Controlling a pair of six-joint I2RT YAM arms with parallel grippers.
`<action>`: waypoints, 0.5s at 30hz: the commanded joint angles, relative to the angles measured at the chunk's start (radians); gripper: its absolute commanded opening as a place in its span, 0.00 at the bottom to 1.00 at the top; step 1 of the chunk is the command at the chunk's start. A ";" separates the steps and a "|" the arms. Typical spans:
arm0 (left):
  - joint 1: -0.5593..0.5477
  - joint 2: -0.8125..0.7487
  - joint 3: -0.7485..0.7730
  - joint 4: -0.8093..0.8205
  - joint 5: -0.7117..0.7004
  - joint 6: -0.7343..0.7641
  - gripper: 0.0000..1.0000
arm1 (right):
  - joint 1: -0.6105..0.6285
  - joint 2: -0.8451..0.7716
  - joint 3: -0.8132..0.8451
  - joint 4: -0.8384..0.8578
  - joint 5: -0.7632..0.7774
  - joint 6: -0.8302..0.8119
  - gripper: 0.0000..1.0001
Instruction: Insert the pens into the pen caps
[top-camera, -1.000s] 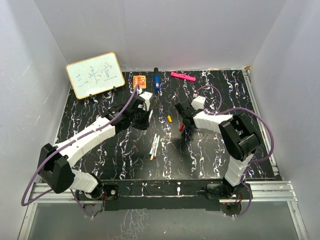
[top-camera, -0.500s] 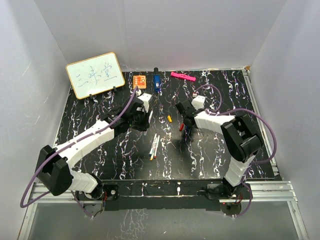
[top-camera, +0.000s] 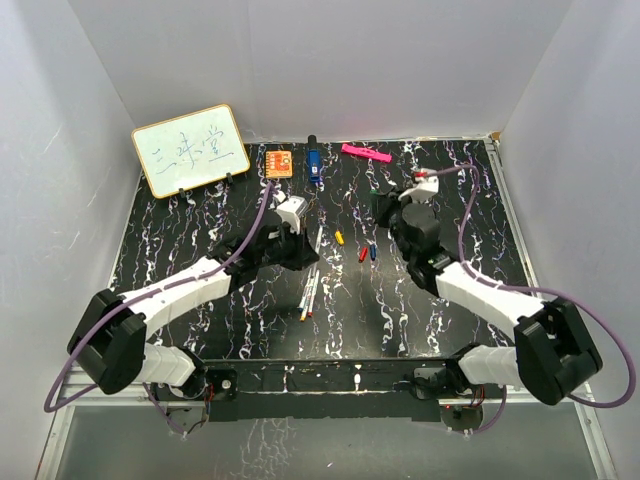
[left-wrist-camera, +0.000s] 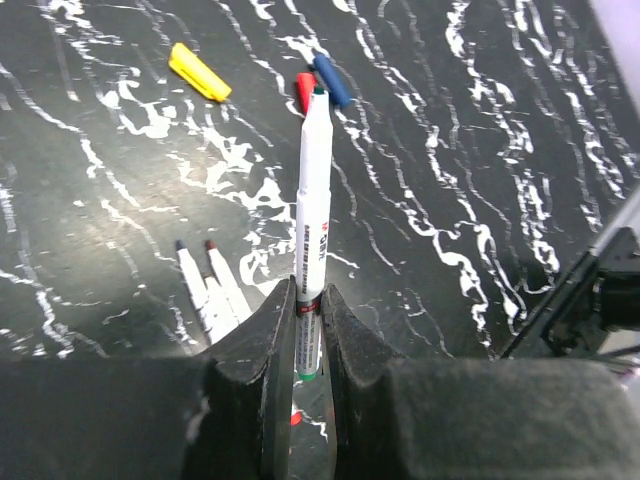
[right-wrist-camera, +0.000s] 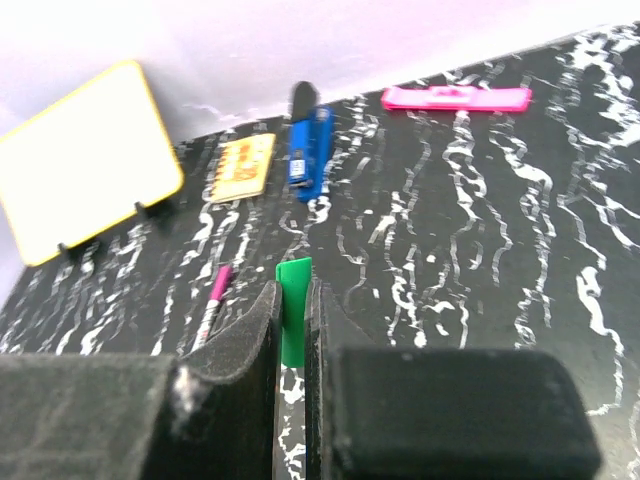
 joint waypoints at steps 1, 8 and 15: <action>0.005 -0.039 -0.076 0.312 0.141 -0.102 0.00 | -0.002 -0.068 -0.138 0.421 -0.200 -0.084 0.00; 0.003 0.018 -0.166 0.676 0.289 -0.276 0.00 | -0.001 -0.101 -0.218 0.626 -0.369 -0.046 0.00; -0.007 0.077 -0.153 0.734 0.325 -0.324 0.00 | -0.001 -0.108 -0.237 0.708 -0.456 0.051 0.00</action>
